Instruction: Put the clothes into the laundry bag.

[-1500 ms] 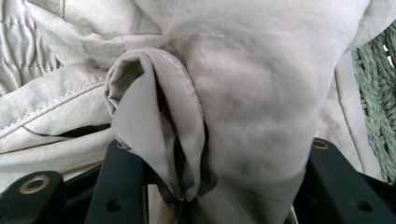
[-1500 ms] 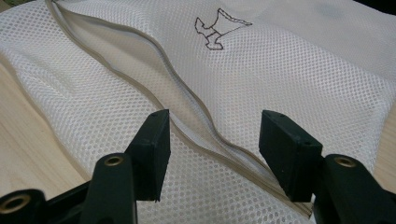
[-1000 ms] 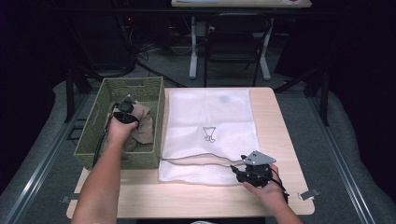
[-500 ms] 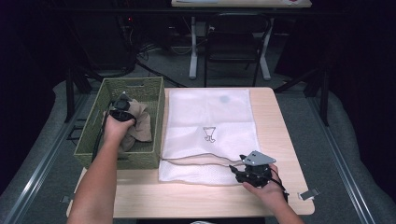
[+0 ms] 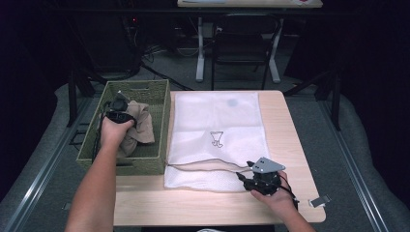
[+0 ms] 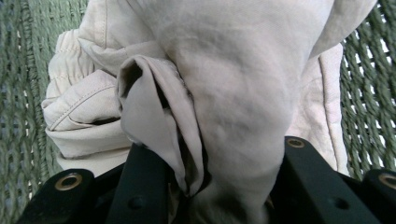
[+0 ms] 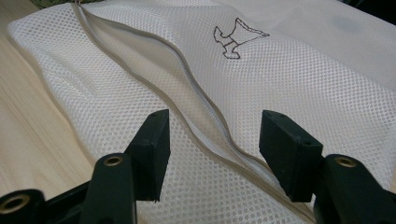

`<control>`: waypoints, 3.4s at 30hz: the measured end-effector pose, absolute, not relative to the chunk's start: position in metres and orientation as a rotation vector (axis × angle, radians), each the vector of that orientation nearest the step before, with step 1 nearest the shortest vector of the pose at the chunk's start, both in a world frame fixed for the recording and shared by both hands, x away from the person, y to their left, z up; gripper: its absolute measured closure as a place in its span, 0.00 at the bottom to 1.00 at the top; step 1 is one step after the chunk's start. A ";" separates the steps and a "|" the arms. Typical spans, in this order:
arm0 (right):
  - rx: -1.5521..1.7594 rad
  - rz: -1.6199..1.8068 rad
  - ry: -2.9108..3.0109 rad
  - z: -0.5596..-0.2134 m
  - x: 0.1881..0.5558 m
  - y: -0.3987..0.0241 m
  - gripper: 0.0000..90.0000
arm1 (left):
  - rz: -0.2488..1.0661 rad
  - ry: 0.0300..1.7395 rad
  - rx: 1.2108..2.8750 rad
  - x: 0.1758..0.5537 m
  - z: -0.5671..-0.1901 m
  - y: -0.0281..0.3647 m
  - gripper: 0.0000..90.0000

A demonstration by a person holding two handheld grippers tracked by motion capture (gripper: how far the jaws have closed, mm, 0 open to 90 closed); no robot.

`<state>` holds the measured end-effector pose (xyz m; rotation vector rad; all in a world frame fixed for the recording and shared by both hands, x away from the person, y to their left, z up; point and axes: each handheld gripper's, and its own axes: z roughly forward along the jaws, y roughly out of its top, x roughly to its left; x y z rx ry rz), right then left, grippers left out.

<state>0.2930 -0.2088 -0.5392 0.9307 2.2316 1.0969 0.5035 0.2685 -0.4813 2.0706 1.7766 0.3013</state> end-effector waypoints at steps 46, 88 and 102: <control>0.981 1.086 2.258 -0.541 0.304 -0.211 0.51 | 0.319 1.591 2.244 0.490 -0.412 0.261 0.74; 0.940 1.000 2.496 -0.518 0.357 -0.206 0.78 | 0.281 1.426 2.295 0.471 -0.387 0.258 0.75; 0.859 0.986 2.541 -0.514 0.369 -0.181 0.79 | 0.312 1.376 2.272 0.457 -0.371 0.257 0.75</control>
